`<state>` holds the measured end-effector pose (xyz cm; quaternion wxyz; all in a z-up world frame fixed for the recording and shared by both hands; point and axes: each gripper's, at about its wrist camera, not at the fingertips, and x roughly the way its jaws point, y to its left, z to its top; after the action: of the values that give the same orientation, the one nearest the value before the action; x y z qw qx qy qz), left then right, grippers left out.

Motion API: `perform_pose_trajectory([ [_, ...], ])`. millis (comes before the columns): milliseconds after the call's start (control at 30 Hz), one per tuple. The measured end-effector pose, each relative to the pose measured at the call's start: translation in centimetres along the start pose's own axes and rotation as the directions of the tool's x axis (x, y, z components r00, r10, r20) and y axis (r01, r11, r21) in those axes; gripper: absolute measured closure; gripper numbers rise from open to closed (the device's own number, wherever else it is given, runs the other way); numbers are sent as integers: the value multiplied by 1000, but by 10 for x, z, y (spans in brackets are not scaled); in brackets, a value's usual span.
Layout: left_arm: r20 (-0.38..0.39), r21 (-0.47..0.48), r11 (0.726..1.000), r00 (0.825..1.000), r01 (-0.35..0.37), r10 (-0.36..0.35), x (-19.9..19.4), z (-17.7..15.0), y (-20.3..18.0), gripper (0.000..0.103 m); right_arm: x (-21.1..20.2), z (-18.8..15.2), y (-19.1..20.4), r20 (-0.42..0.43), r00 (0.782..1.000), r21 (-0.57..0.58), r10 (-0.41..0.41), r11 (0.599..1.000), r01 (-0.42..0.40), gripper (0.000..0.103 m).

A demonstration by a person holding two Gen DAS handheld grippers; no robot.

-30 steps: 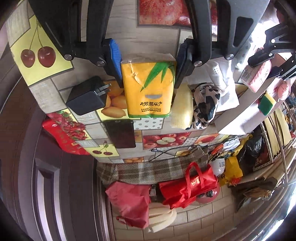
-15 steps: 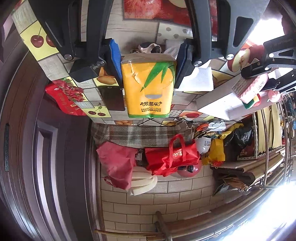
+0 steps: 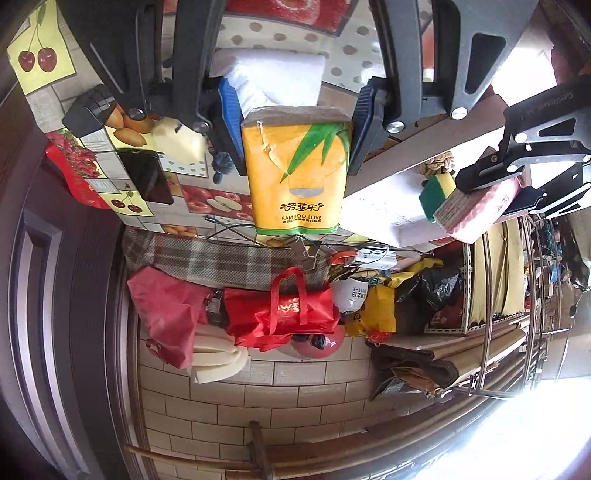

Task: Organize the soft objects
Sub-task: 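Carry both packets into the white box and open both tools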

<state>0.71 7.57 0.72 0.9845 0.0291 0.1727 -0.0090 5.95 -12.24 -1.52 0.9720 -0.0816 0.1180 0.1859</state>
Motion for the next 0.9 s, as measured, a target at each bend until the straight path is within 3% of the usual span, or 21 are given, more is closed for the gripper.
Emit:
perform_pose_trajectory([
  [367,-58,-112,972,978,-206,200,28,-5,88,53,40,16,47,-7,997,-17,78,997,-78,53],
  [633,-113,-157,951,961,-267,251,52,-1,112,53,81,30,72,-32,996,-4,79,997,-79,53],
  [900,-145,-173,949,960,-263,239,62,0,119,53,103,38,81,-40,997,8,62,998,-61,53],
])
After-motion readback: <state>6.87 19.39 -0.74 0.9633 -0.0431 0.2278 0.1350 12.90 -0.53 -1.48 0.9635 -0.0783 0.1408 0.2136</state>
